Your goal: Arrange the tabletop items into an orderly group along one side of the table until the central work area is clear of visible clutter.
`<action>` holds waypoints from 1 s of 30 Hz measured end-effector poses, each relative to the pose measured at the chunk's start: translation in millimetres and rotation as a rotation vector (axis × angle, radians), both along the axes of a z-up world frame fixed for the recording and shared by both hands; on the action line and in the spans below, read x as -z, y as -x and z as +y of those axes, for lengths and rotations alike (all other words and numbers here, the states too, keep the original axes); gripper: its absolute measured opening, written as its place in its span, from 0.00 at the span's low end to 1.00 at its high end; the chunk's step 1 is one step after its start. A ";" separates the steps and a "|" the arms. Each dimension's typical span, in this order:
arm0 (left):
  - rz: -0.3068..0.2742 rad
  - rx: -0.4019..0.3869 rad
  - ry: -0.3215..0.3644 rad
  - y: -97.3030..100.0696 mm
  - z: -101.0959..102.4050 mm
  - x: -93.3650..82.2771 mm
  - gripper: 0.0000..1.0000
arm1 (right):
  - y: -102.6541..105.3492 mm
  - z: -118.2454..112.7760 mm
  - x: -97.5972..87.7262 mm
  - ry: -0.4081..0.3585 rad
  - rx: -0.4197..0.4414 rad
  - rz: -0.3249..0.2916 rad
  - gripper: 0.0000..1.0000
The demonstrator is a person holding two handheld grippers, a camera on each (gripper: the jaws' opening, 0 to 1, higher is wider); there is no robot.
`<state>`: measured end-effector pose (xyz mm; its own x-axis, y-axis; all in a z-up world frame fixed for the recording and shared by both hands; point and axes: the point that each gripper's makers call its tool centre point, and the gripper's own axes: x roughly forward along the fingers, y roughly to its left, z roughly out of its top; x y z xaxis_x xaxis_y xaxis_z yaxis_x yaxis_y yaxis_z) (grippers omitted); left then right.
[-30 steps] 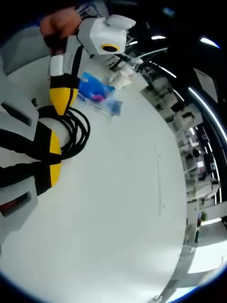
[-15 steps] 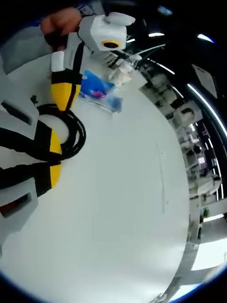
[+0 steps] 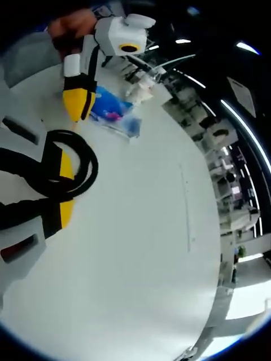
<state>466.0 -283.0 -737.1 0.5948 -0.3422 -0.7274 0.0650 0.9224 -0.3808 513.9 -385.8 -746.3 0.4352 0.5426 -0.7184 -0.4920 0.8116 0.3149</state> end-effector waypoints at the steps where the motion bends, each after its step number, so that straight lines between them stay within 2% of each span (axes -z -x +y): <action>1: 0.001 -0.007 0.003 1.5 2.4 0.0 0.11 | 2.0 -0.7 0.3 -0.001 0.002 -0.001 0.09; 3: 0.004 -0.034 0.021 5.5 8.5 -1.0 0.11 | 4.1 -2.4 3.2 -0.006 0.013 0.003 0.10; 11: -0.010 -0.090 0.024 19.1 32.1 -8.9 0.10 | 17.1 -4.1 -0.1 -0.005 0.012 -0.010 0.11; 17: -0.009 -0.187 0.078 32.0 43.4 -12.6 0.09 | 22.4 -3.5 -3.3 -0.003 0.004 -0.021 0.12; 21: -0.003 -0.180 0.067 40.5 46.7 -9.8 0.09 | 25.2 -1.4 -5.3 -0.005 -0.011 -0.028 0.13; 30: -0.036 -0.139 0.011 50.5 65.2 -19.3 0.11 | 31.8 -0.9 -7.2 -0.004 -0.029 -0.045 0.16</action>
